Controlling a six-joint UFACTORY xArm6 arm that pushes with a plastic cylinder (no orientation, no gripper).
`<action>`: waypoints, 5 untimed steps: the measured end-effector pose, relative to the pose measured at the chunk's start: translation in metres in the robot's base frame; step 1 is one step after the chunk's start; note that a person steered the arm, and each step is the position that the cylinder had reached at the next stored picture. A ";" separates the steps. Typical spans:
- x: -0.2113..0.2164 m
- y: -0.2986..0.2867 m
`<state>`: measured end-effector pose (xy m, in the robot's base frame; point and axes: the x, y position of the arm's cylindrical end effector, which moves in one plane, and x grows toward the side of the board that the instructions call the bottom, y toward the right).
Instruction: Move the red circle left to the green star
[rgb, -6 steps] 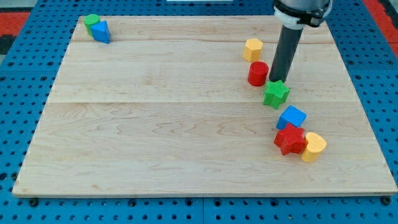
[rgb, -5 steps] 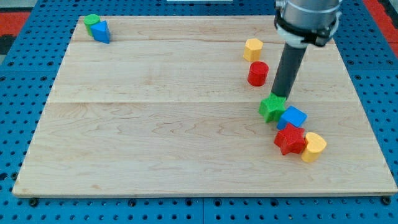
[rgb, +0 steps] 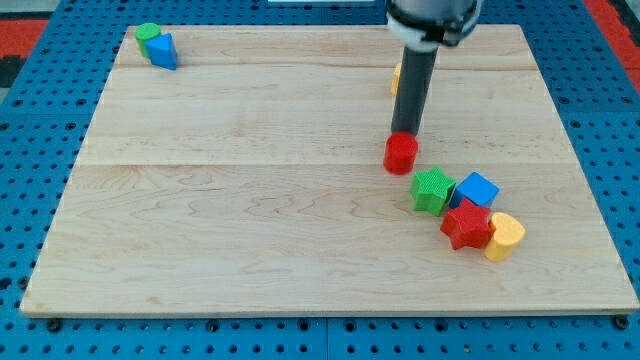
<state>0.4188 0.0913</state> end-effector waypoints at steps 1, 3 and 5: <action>-0.004 -0.001; 0.045 0.009; -0.052 0.047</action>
